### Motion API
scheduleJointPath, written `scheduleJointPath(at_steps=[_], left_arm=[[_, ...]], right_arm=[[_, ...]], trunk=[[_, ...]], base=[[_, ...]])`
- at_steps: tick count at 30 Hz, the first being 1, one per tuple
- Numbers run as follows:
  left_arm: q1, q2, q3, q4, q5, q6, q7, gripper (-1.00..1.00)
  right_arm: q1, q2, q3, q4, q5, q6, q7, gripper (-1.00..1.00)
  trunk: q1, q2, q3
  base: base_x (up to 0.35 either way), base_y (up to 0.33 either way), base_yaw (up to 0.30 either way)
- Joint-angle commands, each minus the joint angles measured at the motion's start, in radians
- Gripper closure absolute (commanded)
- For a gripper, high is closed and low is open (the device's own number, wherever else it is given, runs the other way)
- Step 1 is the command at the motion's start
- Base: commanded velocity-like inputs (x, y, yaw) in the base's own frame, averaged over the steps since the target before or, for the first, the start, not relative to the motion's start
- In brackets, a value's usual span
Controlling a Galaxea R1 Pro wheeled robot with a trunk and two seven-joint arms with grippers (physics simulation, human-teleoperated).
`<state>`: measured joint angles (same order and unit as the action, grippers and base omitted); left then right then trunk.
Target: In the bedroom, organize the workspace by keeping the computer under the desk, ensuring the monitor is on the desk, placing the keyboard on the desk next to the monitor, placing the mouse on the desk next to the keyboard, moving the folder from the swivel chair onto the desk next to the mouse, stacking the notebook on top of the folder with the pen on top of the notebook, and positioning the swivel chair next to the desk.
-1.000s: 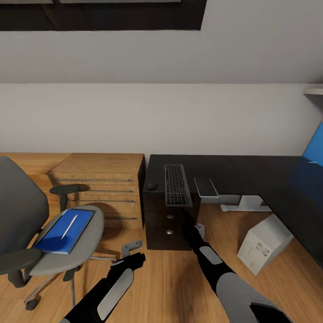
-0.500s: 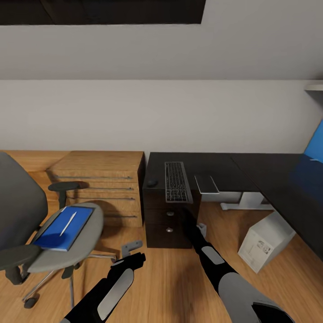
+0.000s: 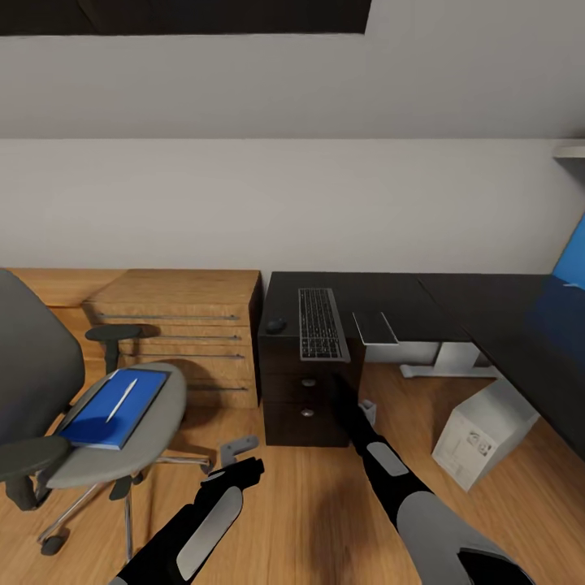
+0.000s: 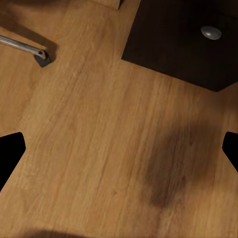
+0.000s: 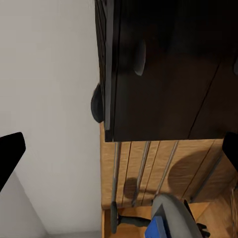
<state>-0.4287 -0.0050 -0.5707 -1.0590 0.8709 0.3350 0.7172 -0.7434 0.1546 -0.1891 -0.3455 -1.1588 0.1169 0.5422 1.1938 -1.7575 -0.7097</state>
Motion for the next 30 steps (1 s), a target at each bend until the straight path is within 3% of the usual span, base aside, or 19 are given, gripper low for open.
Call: scheduleJointPath(at_steps=[1,5,14,21,30], left_arm=[[-0.001,0.0,-0.003,-0.002,0.005,0.003,0.007,-1.0],[-0.001,0.002,-0.035,-0.002,0.004,0.002,0.007,-1.0],[0.0,0.004,-0.05,-0.025,0.002,0.001,0.007,-1.0],[0.001,0.011,-0.093,-0.087,0.003,0.001,0.005,-1.0],[0.001,0.011,-0.095,-0.088,0.003,0.001,0.005,-1.0]], right_arm=[[-0.001,0.0,-0.004,0.0,-0.01,0.01,0.003,-1.0],[-0.001,-0.004,-0.003,-0.002,-0.01,0.01,0.002,-1.0],[-0.001,-0.005,-0.003,-0.004,-0.012,0.015,0.006,-1.0],[-0.001,-0.006,-0.003,-0.004,-0.012,0.015,0.006,-1.0],[-0.001,-0.006,-0.004,-0.003,-0.012,0.016,0.0,-1.0]], trunk=[[0.0,0.0,-0.001],[0.0,0.0,-0.001],[0.0,0.0,-0.001],[0.0,0.0,-0.001],[0.0,0.0,-0.001]], base=[[0.0,0.0,0.0],[0.0,0.0,0.0],[0.0,0.0,0.0],[0.085,0.0,0.0],[0.137,0.0,0.0]])
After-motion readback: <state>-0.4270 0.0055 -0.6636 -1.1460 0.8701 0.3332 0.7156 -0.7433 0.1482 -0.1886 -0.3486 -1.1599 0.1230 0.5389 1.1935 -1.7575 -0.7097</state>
